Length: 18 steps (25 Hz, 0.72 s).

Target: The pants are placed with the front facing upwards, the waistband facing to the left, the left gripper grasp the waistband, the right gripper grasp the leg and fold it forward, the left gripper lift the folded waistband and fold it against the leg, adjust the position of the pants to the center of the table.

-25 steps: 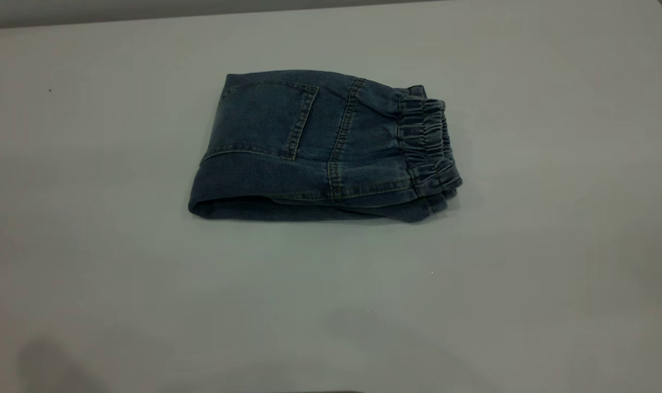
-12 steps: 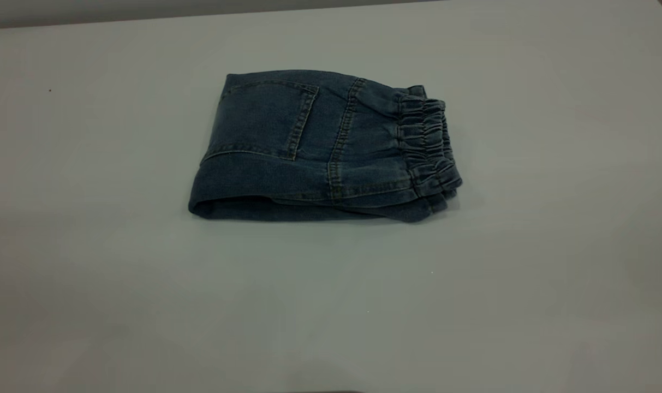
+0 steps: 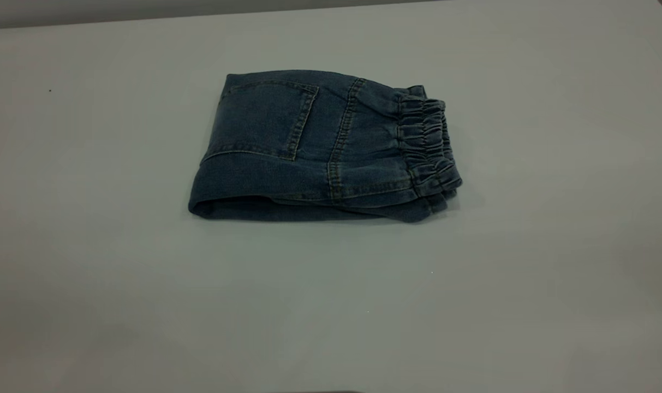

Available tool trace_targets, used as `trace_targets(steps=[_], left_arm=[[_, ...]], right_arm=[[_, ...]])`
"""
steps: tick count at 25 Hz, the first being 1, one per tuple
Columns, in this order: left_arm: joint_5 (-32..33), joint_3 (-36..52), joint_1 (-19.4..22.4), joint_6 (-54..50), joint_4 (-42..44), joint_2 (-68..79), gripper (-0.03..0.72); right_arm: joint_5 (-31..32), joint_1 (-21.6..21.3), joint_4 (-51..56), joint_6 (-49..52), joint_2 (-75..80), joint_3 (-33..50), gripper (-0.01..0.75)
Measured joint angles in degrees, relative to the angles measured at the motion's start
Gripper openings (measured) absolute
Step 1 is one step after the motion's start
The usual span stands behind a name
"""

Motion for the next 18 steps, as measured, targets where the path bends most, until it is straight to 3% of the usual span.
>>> trace_targets(steps=[6, 9, 18], left_arm=[[0.22, 0.0, 7.61, 0.0, 0.0, -3.71, 0.535], [0.41, 0.0, 12.03, 0.0, 0.0, -6.04, 0.535], [1.03, 0.0, 17.0, 0.0, 0.0, -16.48, 0.535]], right_arm=[[0.17, -16.77, 0.0, 0.0, -4.8, 0.0, 0.385], [0.33, -22.25, 0.0, 0.0, -9.16, 0.0, 0.385], [0.8, -24.59, -0.06, 0.0, -17.5, 0.0, 0.385]])
